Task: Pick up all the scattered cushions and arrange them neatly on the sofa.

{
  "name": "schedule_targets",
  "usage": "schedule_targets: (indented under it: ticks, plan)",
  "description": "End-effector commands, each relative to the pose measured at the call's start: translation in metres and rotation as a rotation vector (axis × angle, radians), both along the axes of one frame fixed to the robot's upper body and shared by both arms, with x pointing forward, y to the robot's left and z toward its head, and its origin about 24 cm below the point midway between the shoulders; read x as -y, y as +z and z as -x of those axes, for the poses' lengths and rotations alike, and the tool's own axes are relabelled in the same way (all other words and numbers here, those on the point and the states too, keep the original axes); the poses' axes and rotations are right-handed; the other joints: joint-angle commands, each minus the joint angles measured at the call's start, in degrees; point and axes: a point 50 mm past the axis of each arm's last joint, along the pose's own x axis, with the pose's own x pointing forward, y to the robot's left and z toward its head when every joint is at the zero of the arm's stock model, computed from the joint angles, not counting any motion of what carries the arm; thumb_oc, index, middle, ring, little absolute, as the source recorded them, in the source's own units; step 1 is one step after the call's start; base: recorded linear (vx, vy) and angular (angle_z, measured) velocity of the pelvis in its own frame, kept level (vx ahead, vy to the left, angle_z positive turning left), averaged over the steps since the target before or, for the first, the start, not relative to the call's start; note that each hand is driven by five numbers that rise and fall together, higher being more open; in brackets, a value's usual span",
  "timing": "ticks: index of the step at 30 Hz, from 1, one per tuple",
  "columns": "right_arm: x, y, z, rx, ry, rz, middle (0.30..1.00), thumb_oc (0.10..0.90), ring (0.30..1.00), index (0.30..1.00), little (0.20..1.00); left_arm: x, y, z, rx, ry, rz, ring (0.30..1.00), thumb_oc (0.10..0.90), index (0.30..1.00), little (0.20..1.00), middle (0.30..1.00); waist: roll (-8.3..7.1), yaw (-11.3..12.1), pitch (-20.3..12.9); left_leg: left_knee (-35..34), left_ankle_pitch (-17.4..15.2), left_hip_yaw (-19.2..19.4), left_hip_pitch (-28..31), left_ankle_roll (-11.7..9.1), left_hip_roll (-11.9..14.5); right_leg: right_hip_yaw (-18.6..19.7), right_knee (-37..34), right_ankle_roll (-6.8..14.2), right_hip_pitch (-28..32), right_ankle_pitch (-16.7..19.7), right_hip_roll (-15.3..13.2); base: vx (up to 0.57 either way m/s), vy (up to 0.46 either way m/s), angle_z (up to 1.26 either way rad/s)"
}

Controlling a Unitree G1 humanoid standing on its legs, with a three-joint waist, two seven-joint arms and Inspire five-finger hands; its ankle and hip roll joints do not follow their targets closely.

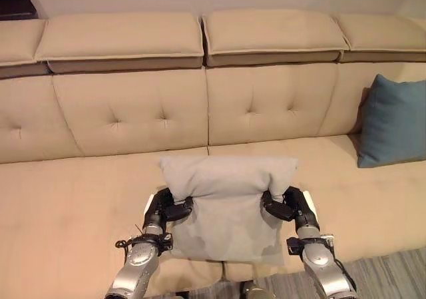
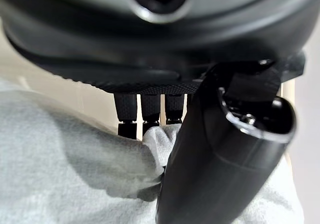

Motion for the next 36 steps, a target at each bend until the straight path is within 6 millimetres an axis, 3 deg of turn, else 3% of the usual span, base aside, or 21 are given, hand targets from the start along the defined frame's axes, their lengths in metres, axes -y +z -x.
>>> schedule_targets:
  ticks: [1, 4, 8, 9, 10, 12, 16, 19, 21, 25, 29, 34, 35, 36]
  plan:
    - [0.0, 0.081, -0.038, 0.392, 0.017, 0.029, 0.3, 0.4, 0.3, 0.3, 0.3, 0.035, 0.086, -0.04, 0.458, -0.088, 0.084, 0.3, 0.4, 0.3, 0.3, 0.3, 2.82, 0.6, -3.9, 0.1, -2.9, -3.3, -2.7, -0.4, -0.4, -1.2, 0.3, 2.5, 3.0, -9.2, 3.3, -0.17, -0.06, 0.22]
    - [-0.011, 0.118, -0.061, 0.535, 0.023, 0.069, 0.3, 0.4, 0.3, 0.3, 0.3, 0.056, 0.122, -0.063, 0.587, -0.104, 0.094, 0.3, 0.4, 0.3, 0.3, 0.3, 3.72, 0.2, -2.8, 0.1, -1.2, -4.7, -8.6, -1.6, 0.2, -1.2, 0.3, 2.6, -2.6, -8.1, 3.4, -0.18, -0.054, 0.26]
    - [-0.021, 0.153, -0.082, 0.654, 0.016, 0.092, 0.3, 0.4, 0.3, 0.3, 0.3, 0.067, 0.159, -0.083, 0.704, -0.095, 0.071, 0.3, 0.4, 0.3, 0.3, 0.3, 4.46, -0.2, -3.4, 0.1, 0.4, -5.5, -14.3, -2.1, 0.0, -0.6, 0.3, 2.4, -8.1, -6.8, 3.7, -0.1, -0.014, 0.12]
    - [-0.021, 0.153, -0.082, 0.654, 0.016, 0.092, 0.3, 0.4, 0.3, 0.3, 0.3, 0.067, 0.159, -0.083, 0.704, -0.095, 0.071, 0.3, 0.4, 0.3, 0.3, 0.3, 4.46, -0.2, -3.5, 0.1, 0.5, -5.5, -14.4, -2.1, -0.1, -0.6, 0.3, 2.4, -8.2, -6.8, 3.7, -0.1, -0.005, 0.08]
    - [-0.026, 0.176, -0.093, 0.724, 0.009, 0.119, 0.3, 0.4, 0.3, 0.3, 0.3, 0.072, 0.181, -0.094, 0.769, -0.081, 0.051, 0.3, 0.4, 0.3, 0.3, 0.3, 4.66, -0.4, -3.9, 0.1, 1.2, -5.9, -17.5, -2.4, -0.4, -0.3, 0.3, 2.2, -11.1, -6.1, 3.8, -0.09, -0.001, 0.09]
    - [-0.027, 0.196, -0.102, 0.772, -0.001, 0.157, 0.3, 0.4, 0.3, 0.3, 0.3, 0.076, 0.201, -0.103, 0.825, -0.065, 0.025, 0.3, 0.4, 0.3, 0.3, 0.3, 4.81, -0.5, -4.2, 0.1, 1.7, -5.9, -19.6, -2.7, -0.6, -0.2, 0.3, 2.1, -13.2, -5.8, 3.9, -0.07, 0.002, 0.07]
    - [-0.034, 0.227, -0.114, 0.858, -0.021, 0.194, 0.3, 0.4, 0.3, 0.3, 0.3, 0.082, 0.231, -0.115, 0.904, -0.04, -0.032, 0.3, 0.4, 0.3, 0.3, 0.3, 4.92, -0.5, -4.6, 0.1, 2.5, -6.2, -22.3, -3.1, -0.8, -0.2, 0.3, 2.0, -15.7, -5.4, 3.8, -0.01, 0.001, 0.01]
    - [-0.043, 0.267, -0.123, 0.96, -0.04, 0.248, 0.3, 0.4, 0.3, 0.3, 0.3, 0.089, 0.267, -0.126, 0.988, -0.007, -0.117, 0.3, 0.4, 0.3, 0.3, 0.3, 5.09, -0.4, -4.4, 0.1, 3.3, -6.2, -24.8, -3.5, -0.8, 0.1, 0.3, 2.1, -18.4, -4.9, 3.7, -0.03, 0.01, -0.03]
    - [-0.047, 0.282, -0.125, 1.002, -0.046, 0.277, 0.3, 0.4, 0.3, 0.3, 0.3, 0.09, 0.285, -0.128, 1.035, 0.015, -0.141, 0.3, 0.4, 0.3, 0.3, 0.3, 5.1, -0.3, -4.3, 0.1, 3.5, -6.2, -25.6, -3.6, -0.9, 0.1, 0.3, 2.3, -19.2, -4.5, 3.6, -0.01, 0.005, -0.02]
    - [-0.051, 0.305, -0.127, 1.055, -0.07, 0.307, 0.3, 0.4, 0.3, 0.3, 0.3, 0.093, 0.309, -0.127, 1.102, 0.051, -0.121, 0.3, 0.4, 0.3, 0.3, 0.3, 4.99, 0.1, -3.8, 0.1, 3.7, -6.3, -26.6, -3.8, -0.8, 0.1, 0.3, 2.6, -20.5, -4.2, 3.4, 0.0, 0.0, 0.0]
    - [-0.054, 0.32, -0.127, 1.099, -0.102, 0.316, 0.3, 0.4, 0.3, 0.3, 0.3, 0.095, 0.32, -0.127, 1.13, 0.071, -0.147, 0.3, 0.4, 0.3, 0.3, 0.3, 4.75, 0.2, -3.8, 0.1, 3.8, -6.5, -27.3, -3.9, -0.6, 0.2, 0.3, 2.6, -21.4, -4.1, 3.4, 0.0, 0.0, 0.0]
    - [-0.058, 0.325, -0.131, 1.095, -0.111, 0.332, 0.3, 0.4, 0.3, 0.3, 0.3, 0.095, 0.328, -0.133, 1.124, 0.093, -0.207, 0.3, 0.4, 0.3, 0.3, 0.3, 4.56, 0.1, -4.0, 0.1, 4.1, -6.9, -28.5, -4.0, -0.7, 0.2, 0.3, 2.7, -22.7, -3.7, 3.4, 0.01, 0.002, 0.04]
    - [-0.06, 0.325, -0.133, 1.089, -0.107, 0.334, 0.411, 0.474, 0.411, 0.411, 0.411, 0.094, 0.332, -0.134, 1.129, 0.1, -0.221, 0.309, 0.406, 0.309, 0.309, 0.309, 4.53, 0.1, -4.0, 0.1, 4.2, -6.9, -28.8, -4.0, -0.7, 0.2, 0.3, 2.7, -22.9, -3.7, 3.4, 0.0, 0.001, 0.08]
    - [-0.062, 0.325, -0.134, 1.079, -0.104, 0.335, 0.832, 0.755, 0.832, 0.832, 0.832, 0.094, 0.334, -0.136, 1.124, 0.097, -0.228, 0.9, 0.8, 0.9, 0.9, 0.9, 4.5, 0.1, -3.9, 0.1, 4.2, -6.9, -29.1, -4.0, -0.7, 0.2, 0.3, 2.8, -23.1, -3.6, 3.4, 0.0, -0.001, 0.06]
